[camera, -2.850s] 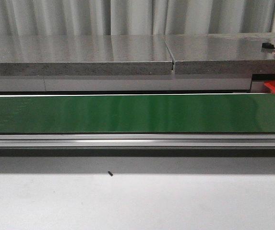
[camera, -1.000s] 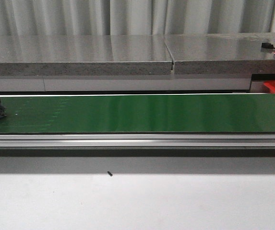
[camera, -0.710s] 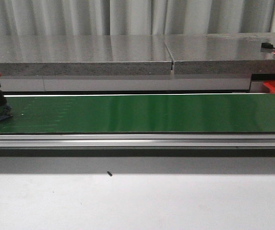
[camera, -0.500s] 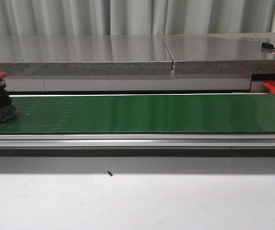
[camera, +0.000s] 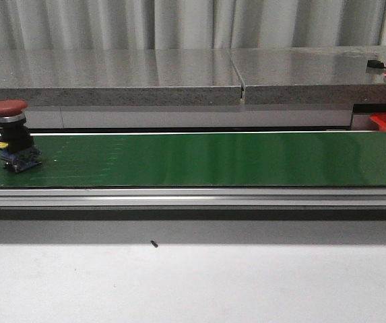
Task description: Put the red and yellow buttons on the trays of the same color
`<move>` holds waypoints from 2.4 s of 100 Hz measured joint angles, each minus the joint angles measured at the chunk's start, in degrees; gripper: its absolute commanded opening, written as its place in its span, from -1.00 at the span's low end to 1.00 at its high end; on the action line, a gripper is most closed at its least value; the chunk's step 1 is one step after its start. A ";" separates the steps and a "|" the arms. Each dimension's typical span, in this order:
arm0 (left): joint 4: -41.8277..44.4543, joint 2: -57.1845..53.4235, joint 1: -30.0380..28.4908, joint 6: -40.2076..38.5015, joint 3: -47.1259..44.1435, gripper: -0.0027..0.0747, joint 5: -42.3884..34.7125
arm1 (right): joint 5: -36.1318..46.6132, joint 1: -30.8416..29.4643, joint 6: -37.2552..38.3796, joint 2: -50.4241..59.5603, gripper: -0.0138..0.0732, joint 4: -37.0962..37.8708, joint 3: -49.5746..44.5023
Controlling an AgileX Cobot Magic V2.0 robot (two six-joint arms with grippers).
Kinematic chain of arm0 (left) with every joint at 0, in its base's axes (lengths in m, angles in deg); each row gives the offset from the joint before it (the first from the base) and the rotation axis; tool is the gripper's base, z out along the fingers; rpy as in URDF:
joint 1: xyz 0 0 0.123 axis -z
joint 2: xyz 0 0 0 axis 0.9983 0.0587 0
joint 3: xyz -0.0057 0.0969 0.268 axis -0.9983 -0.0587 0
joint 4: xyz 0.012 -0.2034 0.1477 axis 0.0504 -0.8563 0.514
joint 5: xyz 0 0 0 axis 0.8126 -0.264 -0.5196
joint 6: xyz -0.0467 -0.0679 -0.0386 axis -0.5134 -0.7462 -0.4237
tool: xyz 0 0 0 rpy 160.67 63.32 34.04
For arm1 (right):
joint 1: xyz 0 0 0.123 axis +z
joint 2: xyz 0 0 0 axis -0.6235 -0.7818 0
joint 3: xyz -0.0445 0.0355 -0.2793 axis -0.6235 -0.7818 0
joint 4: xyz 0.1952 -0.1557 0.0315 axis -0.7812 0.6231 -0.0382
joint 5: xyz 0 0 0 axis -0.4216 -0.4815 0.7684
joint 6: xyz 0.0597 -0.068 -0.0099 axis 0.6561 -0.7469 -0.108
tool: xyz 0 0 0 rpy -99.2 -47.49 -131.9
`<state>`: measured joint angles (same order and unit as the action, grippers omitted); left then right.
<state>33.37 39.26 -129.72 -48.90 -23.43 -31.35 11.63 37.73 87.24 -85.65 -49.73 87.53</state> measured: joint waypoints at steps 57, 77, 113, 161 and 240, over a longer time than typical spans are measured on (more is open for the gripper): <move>0.59 0.00 0.00 0.00 0.00 0.66 0.00 | 0.00 0.00 0.00 0.00 -0.84 0.00 0.00; 0.67 0.42 0.00 0.00 0.00 0.66 0.00 | 0.00 0.00 0.00 0.00 -0.84 0.00 0.00; 0.67 4.23 0.00 0.00 0.23 0.48 0.00 | 0.04 0.00 0.00 0.00 -0.84 0.00 0.00; 0.67 3.87 0.00 0.00 0.60 -0.77 -0.54 | 0.04 0.00 0.00 0.00 -0.84 0.00 0.00; -1.57 -14.96 18.52 3.11 3.22 -0.88 7.31 | 0.04 0.00 0.00 0.00 -0.84 0.00 0.00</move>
<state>31.80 24.30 -111.20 -45.78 -20.21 -24.04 11.67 37.73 87.24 -85.65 -49.73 87.53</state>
